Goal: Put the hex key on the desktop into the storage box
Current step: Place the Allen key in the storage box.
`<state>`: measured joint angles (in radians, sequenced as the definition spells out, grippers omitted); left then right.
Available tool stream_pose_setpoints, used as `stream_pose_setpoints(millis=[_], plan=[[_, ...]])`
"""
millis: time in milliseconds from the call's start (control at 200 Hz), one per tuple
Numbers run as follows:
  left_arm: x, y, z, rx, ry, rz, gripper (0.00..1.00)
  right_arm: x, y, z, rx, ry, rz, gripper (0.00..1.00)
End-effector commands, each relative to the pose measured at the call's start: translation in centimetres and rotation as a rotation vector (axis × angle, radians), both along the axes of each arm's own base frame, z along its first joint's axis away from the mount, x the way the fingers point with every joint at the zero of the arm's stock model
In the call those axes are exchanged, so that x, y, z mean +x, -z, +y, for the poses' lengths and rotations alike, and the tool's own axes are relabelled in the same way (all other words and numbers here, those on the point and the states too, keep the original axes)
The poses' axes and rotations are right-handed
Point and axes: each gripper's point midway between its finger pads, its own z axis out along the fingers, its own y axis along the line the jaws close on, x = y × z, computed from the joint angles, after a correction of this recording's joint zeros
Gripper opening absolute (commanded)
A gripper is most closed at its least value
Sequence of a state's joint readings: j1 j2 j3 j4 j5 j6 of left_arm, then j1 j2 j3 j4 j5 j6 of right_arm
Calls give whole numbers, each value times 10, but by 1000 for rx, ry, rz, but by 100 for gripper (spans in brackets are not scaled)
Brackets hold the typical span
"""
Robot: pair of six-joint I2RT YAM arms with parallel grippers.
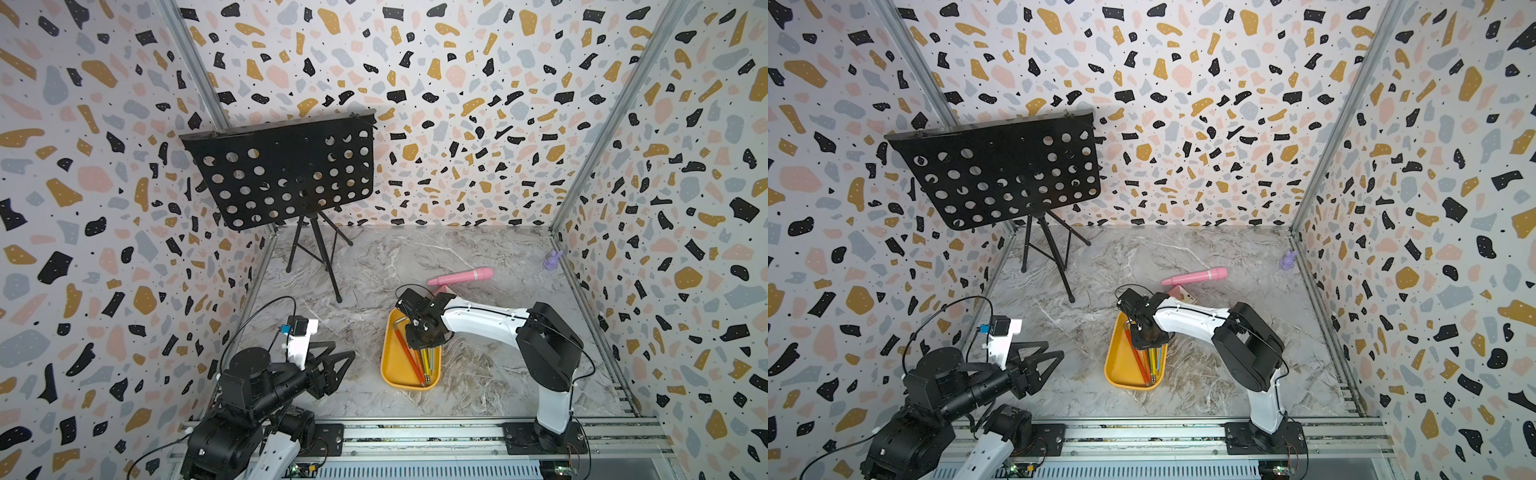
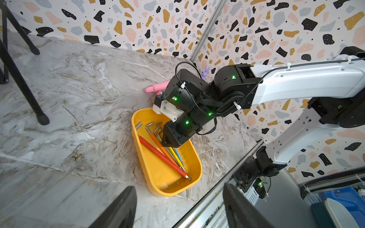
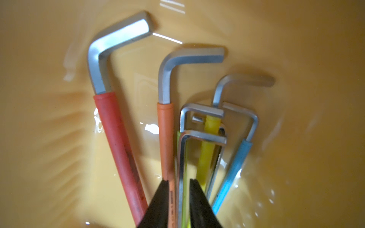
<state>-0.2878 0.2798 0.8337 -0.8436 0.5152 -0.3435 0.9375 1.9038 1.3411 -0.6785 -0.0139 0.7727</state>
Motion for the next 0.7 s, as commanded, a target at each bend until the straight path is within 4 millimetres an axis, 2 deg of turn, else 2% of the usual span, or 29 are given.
stream_pose_setpoints(millis=[0,115,180,285,380,455,486,496,581,631,691], plan=[[5,-8,-1,-7,3,-50,73,1,-9,-6,-3,-3,-22,33],[5,-8,-2,-6,3,-45,73,5,-28,-9,9,-10,-68,37],[6,-8,-1,-6,2,-46,73,8,-46,-12,19,-9,-107,40],[6,-8,-1,-6,-2,-43,73,14,-87,-21,56,-7,-209,47],[7,-7,-1,-4,-4,-39,74,20,-131,-39,73,-1,-348,64],[8,-6,-1,-2,-9,-36,74,25,-163,-66,54,23,-471,80],[9,-6,0,0,-11,-34,74,26,-173,-81,42,36,-516,97],[9,-5,-1,0,-10,-32,74,26,-175,-85,39,40,-528,99],[13,-4,2,2,-31,-22,75,27,-193,-134,10,122,-623,100],[13,-4,2,4,-36,-20,76,25,-194,-166,-29,172,-672,100],[15,-3,4,8,-49,-18,76,20,-193,-196,-75,213,-708,100]])
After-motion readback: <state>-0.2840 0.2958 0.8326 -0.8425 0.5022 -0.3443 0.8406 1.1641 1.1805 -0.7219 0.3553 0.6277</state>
